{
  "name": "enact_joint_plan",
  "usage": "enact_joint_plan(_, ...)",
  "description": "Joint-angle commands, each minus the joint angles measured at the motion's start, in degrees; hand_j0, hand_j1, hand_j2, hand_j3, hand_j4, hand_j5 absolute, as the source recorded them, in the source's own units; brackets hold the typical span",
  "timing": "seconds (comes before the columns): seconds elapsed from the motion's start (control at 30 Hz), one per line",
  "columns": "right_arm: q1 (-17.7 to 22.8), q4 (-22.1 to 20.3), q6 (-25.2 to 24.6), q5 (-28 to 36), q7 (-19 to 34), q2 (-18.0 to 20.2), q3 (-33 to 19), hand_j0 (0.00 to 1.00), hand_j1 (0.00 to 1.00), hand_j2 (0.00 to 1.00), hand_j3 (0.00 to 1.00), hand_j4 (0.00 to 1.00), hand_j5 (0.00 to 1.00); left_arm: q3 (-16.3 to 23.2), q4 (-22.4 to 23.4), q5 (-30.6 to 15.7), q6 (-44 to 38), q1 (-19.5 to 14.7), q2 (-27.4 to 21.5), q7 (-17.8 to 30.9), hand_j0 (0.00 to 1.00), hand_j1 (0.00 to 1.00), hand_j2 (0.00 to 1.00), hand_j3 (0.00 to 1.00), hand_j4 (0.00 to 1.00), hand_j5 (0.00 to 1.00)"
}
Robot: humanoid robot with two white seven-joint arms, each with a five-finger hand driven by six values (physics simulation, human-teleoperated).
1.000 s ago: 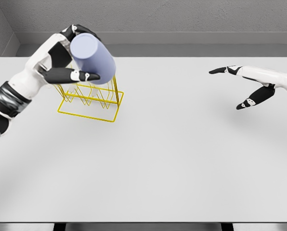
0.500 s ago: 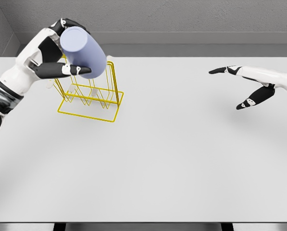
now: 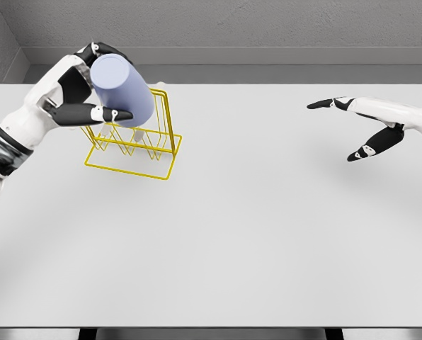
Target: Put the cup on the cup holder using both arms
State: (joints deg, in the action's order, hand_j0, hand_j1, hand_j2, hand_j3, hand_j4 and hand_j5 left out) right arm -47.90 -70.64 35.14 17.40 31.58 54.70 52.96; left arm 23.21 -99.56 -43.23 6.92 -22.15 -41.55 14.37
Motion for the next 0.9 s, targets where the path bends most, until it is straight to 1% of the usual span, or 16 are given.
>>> enact_joint_plan(0.0, 0.00, -0.02, -0.14, 0.44, -0.03, 0.05, -0.13, 1.00, 1.00, 1.00, 1.00, 1.00, 1.00, -0.10, 0.07, -0.19, -0.15, 0.00, -0.11, -0.13, 0.32, 0.32, 0.32, 0.32, 0.32, 0.32)
enact_joint_plan(0.1, 0.00, -0.02, -0.14, 0.44, -0.03, 0.05, -0.05, 1.00, 1.00, 1.00, 1.00, 1.00, 1.00, -0.10, 0.16, -0.19, -0.24, 0.00, -0.11, -0.22, 0.32, 0.32, 0.32, 0.32, 0.32, 0.32)
enact_joint_plan(0.2, 0.00, -0.02, -0.14, 0.44, -0.03, 0.05, -0.13, 1.00, 1.00, 1.00, 1.00, 1.00, 1.00, -0.10, 1.21, -0.10, -0.76, -0.17, -0.02, -0.30, 0.32, 0.32, 0.32, 0.32, 0.32, 0.32)
enact_joint_plan(0.37, 0.00, -0.02, -0.14, 0.44, -0.03, 0.05, -0.13, 1.00, 1.00, 1.00, 1.00, 1.00, 1.00, 0.26, 1.03, 0.16, -1.03, 0.00, 0.68, -0.22, 0.32, 0.32, 0.32, 0.32, 0.32, 0.32)
enact_joint_plan(0.63, 0.09, -0.02, -0.14, 0.44, -0.03, 0.05, -0.05, 1.00, 1.00, 1.00, 1.00, 1.00, 1.00, 0.26, 0.51, -0.10, -1.03, 1.76, 0.24, 0.22, 0.33, 0.33, 0.33, 0.33, 0.33, 0.33)
enact_joint_plan(0.87, 0.09, -0.02, -0.14, 0.44, -0.03, 0.05, -0.05, 1.00, 1.00, 1.00, 1.00, 1.00, 1.00, 0.34, 0.59, 0.51, -1.03, 1.67, 0.77, 0.14, 0.33, 0.33, 0.33, 0.33, 0.33, 0.33)
